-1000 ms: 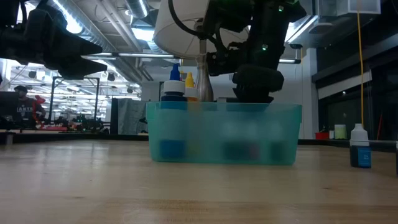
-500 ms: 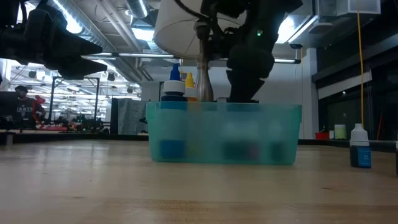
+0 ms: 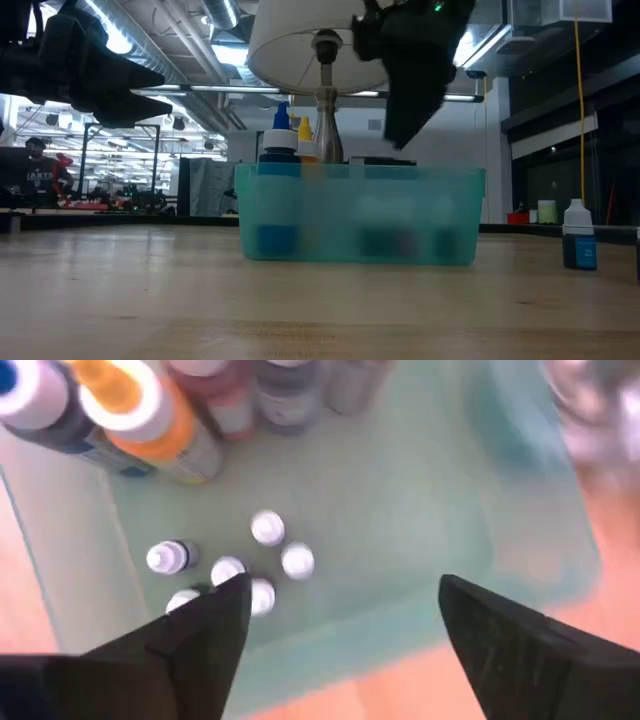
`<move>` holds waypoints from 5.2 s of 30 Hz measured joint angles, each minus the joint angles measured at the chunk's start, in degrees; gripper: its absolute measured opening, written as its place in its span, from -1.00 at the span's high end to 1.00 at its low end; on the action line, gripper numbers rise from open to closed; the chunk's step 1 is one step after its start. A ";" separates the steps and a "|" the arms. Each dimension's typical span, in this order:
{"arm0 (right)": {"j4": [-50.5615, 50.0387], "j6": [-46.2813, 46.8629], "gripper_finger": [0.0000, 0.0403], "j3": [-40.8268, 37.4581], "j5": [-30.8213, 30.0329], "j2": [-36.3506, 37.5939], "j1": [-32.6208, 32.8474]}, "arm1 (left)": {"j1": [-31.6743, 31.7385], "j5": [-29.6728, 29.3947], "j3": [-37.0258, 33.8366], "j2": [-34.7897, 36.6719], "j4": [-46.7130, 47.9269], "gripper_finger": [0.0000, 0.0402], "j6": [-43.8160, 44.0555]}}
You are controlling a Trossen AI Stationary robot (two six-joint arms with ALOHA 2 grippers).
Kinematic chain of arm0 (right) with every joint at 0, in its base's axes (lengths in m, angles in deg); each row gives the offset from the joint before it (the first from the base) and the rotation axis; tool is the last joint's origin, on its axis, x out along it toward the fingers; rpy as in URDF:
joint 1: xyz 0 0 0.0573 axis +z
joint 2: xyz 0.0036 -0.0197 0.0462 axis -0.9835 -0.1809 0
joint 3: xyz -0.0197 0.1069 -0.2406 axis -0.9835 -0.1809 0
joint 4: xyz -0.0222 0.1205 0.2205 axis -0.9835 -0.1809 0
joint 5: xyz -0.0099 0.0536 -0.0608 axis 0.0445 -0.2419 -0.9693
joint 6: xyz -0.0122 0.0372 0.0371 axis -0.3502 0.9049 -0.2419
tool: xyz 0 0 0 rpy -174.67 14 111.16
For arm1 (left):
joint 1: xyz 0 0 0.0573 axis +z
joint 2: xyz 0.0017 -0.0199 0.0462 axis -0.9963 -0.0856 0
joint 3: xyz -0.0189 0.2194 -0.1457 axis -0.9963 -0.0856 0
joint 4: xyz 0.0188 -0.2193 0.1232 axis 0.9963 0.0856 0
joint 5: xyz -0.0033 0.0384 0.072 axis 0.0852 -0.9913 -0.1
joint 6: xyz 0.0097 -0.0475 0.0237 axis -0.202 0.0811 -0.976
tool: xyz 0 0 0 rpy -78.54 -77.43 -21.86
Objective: Pick & Place food coloring
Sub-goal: Put the small black food coloring bottle into the green bin
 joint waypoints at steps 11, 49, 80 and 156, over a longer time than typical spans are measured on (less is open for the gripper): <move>-14.05 22.79 -0.68 -0.96 -0.64 5.91 8.13 | -0.02 0.00 0.00 0.00 0.02 -0.99 -0.02; 2.37 35.94 -0.67 -14.80 2.32 -2.82 20.56 | -0.02 0.00 0.00 0.01 0.00 -0.99 -0.01; -4.45 29.07 0.68 -12.20 3.92 -2.48 19.99 | -0.01 0.00 0.01 0.01 0.00 -0.99 -0.01; 9.62 -11.05 0.65 -5.16 -4.76 -8.60 -2.60 | -0.02 0.00 0.01 0.02 -0.02 -0.99 -0.02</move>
